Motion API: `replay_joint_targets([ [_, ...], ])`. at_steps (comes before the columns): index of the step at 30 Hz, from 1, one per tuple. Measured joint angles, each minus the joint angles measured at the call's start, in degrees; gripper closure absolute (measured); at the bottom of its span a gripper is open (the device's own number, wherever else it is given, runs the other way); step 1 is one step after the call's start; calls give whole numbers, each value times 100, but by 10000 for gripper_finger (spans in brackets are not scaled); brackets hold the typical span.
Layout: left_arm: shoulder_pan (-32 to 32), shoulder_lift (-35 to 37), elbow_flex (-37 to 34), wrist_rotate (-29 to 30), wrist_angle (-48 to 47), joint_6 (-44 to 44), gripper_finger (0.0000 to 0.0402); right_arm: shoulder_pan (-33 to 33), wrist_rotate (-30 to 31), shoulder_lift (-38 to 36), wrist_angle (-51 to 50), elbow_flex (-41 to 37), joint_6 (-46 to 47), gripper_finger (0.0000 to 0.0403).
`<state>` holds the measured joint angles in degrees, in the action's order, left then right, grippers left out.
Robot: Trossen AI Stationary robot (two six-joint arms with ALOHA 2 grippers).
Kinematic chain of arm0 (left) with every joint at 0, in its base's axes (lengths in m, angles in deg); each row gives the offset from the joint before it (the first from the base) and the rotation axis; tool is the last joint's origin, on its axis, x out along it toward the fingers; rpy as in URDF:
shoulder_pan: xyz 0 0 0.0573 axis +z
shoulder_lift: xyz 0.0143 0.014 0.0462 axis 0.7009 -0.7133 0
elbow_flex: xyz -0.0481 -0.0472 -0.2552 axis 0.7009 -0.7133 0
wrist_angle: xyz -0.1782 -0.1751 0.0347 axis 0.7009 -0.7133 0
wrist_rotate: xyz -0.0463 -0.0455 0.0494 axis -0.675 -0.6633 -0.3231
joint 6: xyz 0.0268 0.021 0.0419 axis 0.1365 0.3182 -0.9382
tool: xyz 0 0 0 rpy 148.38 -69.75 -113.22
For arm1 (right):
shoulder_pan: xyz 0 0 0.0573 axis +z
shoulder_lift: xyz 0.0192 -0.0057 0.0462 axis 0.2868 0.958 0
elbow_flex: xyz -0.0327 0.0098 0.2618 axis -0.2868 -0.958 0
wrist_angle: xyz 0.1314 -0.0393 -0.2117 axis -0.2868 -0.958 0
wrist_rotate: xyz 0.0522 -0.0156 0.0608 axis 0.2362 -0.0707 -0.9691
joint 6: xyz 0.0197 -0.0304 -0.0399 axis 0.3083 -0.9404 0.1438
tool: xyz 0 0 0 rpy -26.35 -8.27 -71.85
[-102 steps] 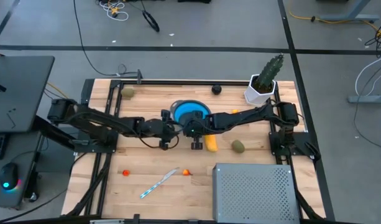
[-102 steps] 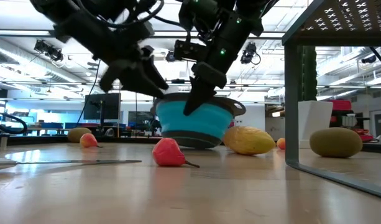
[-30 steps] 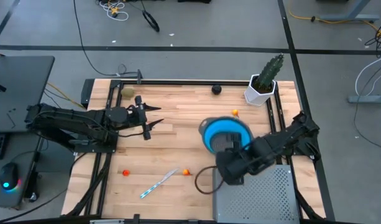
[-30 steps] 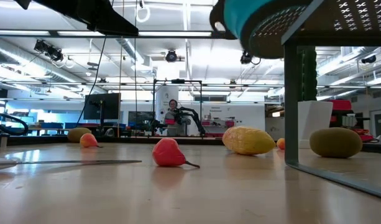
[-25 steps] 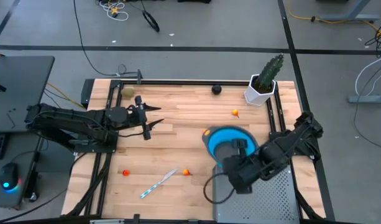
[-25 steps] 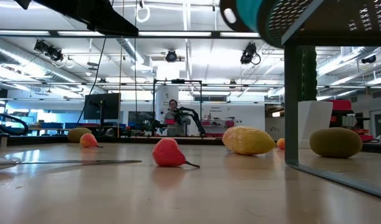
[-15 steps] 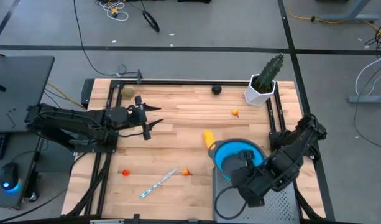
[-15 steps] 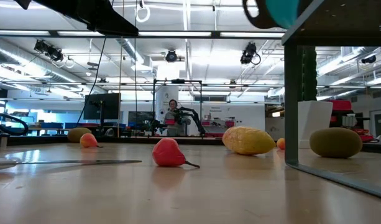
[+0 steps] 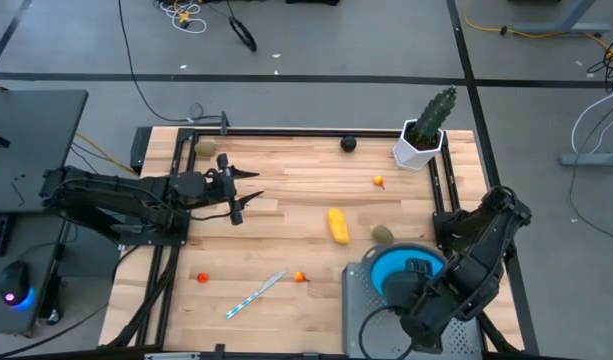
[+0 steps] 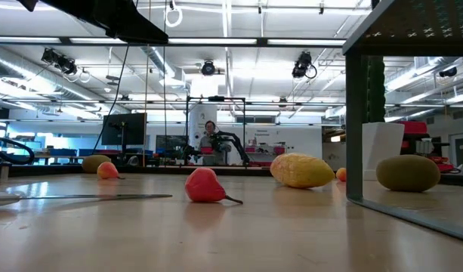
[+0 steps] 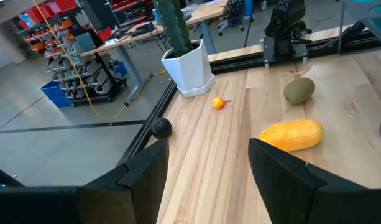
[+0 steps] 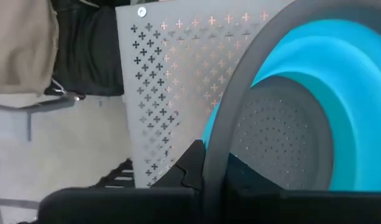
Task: Pick & Place Fruit
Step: Put the blue strainer bowl on the shelf
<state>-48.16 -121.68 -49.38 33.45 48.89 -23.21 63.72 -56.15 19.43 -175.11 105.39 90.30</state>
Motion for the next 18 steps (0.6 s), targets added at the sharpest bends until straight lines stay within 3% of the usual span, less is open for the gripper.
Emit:
replay_joint_targets([
  [11, 0, 0, 0, 0, -2, 0, 171, 28, -340, 0, 4, 0, 449, 380],
  [18, 0, 0, -2, 0, -2, 0, 171, 30, -315, 7, 0, -9, 595, 330],
])
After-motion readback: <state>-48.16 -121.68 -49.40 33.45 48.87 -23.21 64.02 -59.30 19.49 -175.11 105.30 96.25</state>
